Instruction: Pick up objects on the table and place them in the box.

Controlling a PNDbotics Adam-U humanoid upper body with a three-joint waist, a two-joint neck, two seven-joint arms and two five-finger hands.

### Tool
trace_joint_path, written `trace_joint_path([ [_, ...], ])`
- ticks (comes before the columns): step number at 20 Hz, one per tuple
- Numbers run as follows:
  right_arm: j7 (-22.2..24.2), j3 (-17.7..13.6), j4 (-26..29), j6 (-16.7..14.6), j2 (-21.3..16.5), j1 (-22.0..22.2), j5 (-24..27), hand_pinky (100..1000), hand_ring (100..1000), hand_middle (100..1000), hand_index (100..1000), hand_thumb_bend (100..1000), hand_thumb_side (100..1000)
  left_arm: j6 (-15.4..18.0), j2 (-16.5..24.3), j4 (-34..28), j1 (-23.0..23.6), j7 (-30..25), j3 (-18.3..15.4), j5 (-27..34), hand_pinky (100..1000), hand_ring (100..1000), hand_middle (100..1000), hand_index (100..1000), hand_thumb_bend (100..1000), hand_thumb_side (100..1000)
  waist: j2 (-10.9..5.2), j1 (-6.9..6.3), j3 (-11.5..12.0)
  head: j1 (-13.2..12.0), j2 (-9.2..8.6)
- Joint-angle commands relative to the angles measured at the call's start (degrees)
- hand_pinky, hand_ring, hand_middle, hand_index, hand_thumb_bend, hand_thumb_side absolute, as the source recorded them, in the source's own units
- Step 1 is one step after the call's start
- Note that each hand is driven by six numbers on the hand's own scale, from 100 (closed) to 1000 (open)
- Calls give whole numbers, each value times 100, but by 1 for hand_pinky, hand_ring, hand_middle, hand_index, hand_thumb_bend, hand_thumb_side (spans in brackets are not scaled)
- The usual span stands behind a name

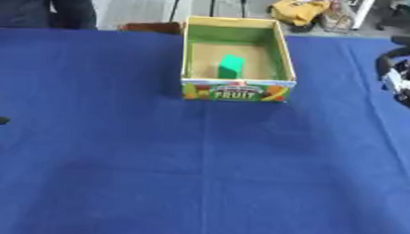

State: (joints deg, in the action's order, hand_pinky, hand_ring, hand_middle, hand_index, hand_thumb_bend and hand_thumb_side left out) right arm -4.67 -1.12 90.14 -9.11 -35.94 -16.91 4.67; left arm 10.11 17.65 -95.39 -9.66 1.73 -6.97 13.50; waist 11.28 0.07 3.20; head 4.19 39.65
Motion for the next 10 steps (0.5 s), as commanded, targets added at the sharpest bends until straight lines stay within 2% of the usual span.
trace_joint_path([
  [1,-97,-137,177,-36,44,74,319,435,513,639,882,323,521,9,47,-77,-45,25,-53,-22,648,837,711,774,642,688,-70,-1,-7,-32,-64],
  [10,-153,-200,265,-84,288,352,623,431,509,626,881,323,526,20,12,-77,-35,13,-47,-5,649,837,711,774,643,688,-68,-34,21,-24,-48],
])
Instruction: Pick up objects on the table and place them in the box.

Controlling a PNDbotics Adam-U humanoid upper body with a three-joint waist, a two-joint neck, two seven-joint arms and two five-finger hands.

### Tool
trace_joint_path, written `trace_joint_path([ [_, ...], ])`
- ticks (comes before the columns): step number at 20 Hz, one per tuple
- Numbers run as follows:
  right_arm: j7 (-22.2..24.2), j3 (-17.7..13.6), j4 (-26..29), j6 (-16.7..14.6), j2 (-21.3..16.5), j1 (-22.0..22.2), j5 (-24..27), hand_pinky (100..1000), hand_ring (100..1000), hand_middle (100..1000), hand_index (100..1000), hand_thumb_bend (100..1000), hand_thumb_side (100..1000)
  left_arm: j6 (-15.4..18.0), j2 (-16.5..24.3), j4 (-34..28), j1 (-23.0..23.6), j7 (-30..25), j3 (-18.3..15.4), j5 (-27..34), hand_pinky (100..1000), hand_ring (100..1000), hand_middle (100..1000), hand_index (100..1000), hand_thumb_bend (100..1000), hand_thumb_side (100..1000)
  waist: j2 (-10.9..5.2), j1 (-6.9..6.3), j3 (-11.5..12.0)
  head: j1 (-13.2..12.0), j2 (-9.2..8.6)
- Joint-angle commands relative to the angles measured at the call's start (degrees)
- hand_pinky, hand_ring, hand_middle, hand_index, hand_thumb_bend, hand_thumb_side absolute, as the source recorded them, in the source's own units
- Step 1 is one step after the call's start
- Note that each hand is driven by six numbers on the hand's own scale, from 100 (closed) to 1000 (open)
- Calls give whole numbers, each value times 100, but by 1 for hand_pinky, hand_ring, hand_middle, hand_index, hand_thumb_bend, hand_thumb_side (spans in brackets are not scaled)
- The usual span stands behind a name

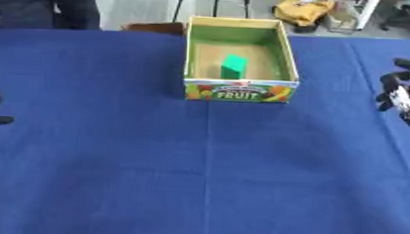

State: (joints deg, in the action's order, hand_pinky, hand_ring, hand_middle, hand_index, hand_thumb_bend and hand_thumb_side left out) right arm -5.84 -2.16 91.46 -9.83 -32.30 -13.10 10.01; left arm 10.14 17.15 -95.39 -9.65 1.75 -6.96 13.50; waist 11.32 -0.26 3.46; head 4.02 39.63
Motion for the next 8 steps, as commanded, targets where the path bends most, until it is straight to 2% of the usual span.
trace_joint_path([
  [1,-43,-101,134,-12,-60,-14,107,431,509,626,881,321,527,16,57,-76,-34,8,-45,-4,649,838,711,774,642,689,-74,-2,-12,-2,-42],
  [8,-116,-159,139,-14,31,41,115,429,508,623,881,317,530,18,51,-88,-26,9,-43,0,649,838,711,774,640,689,-79,-8,-18,0,-13],
])
